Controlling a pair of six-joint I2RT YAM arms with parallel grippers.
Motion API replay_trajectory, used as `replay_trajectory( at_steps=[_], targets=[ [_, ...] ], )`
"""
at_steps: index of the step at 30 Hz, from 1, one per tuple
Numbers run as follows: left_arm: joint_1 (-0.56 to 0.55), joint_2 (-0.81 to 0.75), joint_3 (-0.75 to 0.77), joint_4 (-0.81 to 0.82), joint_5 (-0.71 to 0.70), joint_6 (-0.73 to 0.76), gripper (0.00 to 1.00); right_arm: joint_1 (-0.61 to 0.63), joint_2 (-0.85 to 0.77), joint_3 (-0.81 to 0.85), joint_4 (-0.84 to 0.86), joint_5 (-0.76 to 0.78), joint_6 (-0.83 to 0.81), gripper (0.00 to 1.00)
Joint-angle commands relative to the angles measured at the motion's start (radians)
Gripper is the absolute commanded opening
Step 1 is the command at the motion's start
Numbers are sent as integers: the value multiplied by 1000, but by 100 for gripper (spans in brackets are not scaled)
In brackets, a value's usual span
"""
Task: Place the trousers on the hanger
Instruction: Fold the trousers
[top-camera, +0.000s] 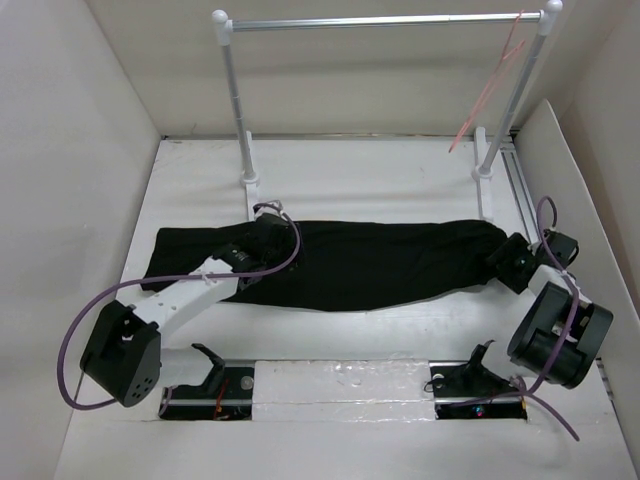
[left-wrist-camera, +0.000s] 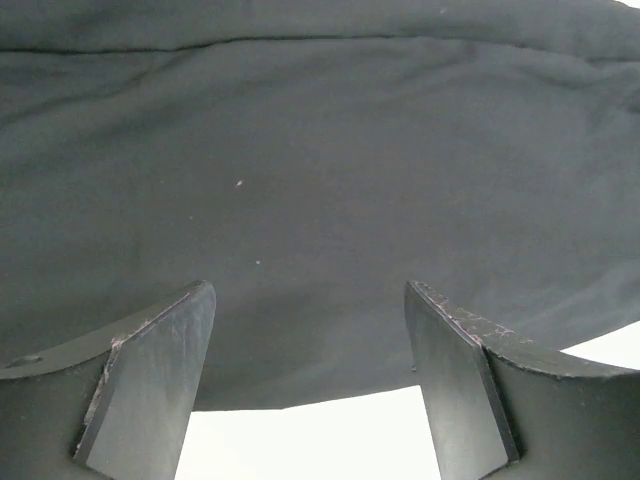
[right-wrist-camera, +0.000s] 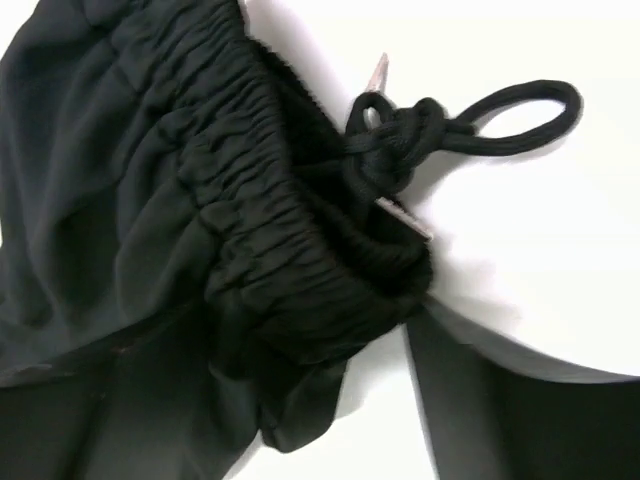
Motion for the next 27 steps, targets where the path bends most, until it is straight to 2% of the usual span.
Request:
replay_trajectory(
  at_steps=[1,2,3,5,7,11,16,22,24,27],
  targets=[
    [24,15,-30,50,3,0,72,8,23,-40,40,67,52,77],
    [33,21,-34,52,6,-2,72,8,31,-43,50,71,55,63],
    [60,48,-47,53,28,-8,72,8,63,-34,46,71,52,38],
    [61,68,-50,52,39,-13,72,-1,72,-16,46,73,48,25],
    [70,88,-62,53,49,-20,72,-11,72,1,27,68,25,8],
    [55,111,-99,72,69,-49,71,-24,-84,140,-123,168,-58,3],
    [-96,162,-81,52,5,-77,72,-35,-309,338,-350,320,-173,4],
    [-336,346,44,30,11,-161,72,-34,-318,614,-512,334,-279,4],
    [-399,413,97,26,23,-184,72,17,-318,662,-522,320,-298,4],
    [-426,455,178,-22,10,-210,74,104,-331,720,-553,283,-331,4]
  ],
)
